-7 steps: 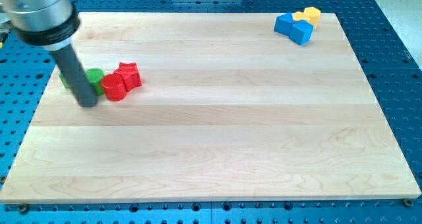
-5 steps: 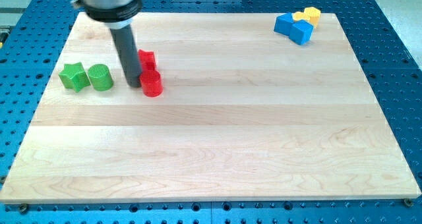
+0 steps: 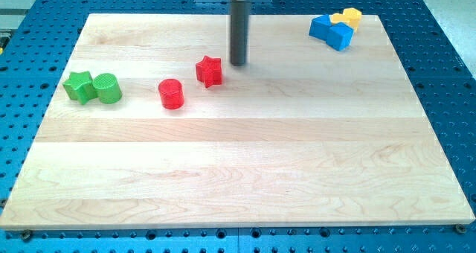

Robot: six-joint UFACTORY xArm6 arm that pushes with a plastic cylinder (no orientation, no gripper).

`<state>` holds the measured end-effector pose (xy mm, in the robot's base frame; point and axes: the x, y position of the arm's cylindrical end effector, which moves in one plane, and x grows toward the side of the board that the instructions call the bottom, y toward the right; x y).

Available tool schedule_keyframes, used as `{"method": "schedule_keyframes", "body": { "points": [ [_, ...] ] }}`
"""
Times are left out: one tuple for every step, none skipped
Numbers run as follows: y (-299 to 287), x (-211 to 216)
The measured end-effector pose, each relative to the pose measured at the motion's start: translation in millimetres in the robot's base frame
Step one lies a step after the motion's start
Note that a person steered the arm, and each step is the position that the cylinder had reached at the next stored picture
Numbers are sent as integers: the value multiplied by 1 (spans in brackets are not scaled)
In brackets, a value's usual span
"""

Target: Move the red blocks towards the top right side of the board

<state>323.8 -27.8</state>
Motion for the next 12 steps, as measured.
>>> {"method": "schedule_keyframes", "body": {
  "points": [
    [-117,2],
    [-157,45],
    [-134,111],
    [-124,128],
    [-93,108],
    [-66,84],
    [-64,69],
    [-65,60],
    [-80,52],
    [-64,26],
    [-8,14],
    [-13,12]
  ]
}}
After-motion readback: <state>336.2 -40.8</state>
